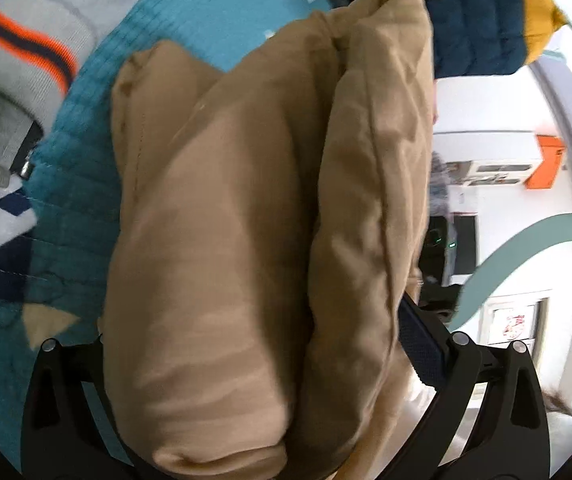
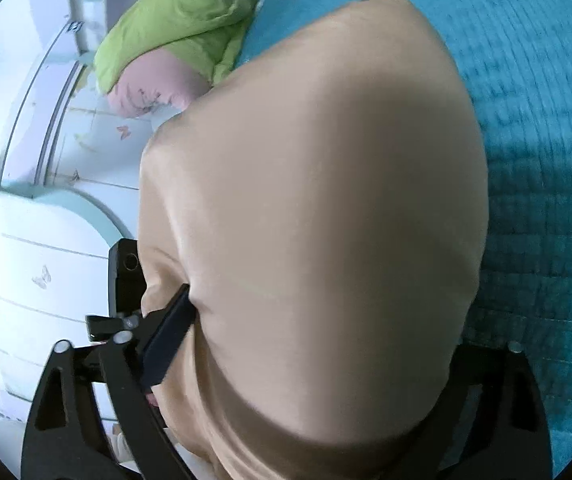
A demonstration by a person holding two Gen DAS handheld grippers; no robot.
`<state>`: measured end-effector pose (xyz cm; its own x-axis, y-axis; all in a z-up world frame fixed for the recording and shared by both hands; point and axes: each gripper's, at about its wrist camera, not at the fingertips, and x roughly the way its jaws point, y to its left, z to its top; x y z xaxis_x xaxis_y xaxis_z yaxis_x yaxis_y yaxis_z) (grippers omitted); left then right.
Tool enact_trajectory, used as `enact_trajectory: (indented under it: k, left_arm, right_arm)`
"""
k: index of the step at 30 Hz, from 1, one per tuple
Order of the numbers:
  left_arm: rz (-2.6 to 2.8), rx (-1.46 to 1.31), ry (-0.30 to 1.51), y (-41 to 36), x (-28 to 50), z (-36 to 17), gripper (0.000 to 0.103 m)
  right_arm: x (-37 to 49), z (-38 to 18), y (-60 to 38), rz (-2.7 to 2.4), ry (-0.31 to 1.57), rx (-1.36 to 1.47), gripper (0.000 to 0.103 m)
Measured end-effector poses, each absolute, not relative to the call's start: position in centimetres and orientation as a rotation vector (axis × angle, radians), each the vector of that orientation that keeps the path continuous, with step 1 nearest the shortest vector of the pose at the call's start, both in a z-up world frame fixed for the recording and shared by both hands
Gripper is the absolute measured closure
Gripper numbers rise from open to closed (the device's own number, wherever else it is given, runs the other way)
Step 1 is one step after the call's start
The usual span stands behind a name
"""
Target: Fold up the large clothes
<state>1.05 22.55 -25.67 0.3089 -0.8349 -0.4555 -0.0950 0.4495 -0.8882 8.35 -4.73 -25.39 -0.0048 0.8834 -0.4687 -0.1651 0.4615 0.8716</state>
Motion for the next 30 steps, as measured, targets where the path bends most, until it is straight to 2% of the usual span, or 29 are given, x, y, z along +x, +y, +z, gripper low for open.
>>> enact_trajectory:
  k: [3, 9, 14, 20, 23, 25, 30]
  left_arm:
    - [-0.646, -1.019, 1.118, 23.0, 0.3, -23.6, 0.005]
    - [-0.702, -0.938, 1.006, 23.5, 0.9, -16.8, 0.005]
    - [-0.732, -0.853, 0.925, 28.4, 1.7, -10.0, 0.005]
    - [-0.674, -0.792, 0.870, 36.0, 3.2, -5.3, 0.005]
    - [-0.619, -0.810, 0.895, 39.8, 4.7, -4.9, 0.005]
    - [-0.543, -0.837, 0.932, 43.8, 5.4, -6.3, 0.005]
    - [-0.115, -0.863, 1.073, 51.8, 5.9, -12.2, 0.005]
  right_arm:
    - [8.4, -23.1, -4.7, 0.981, 1.261, 0.737, 0.025]
    - [9.4, -17.4, -1.8, 1.049, 1.190, 0.710, 0.025]
    - [11.6, -11.9, 3.9, 1.118, 1.124, 0.671, 0.024]
    - [14.6, -7.6, 11.9, 1.164, 1.051, 0.602, 0.023]
    - [17.0, -7.8, 15.6, 1.144, 1.077, 0.617, 0.019]
    - [19.3, -9.9, 17.6, 1.086, 1.127, 0.626, 0.010]
    - [22.8, -16.8, 16.9, 0.713, 1.338, 0.643, 0.009]
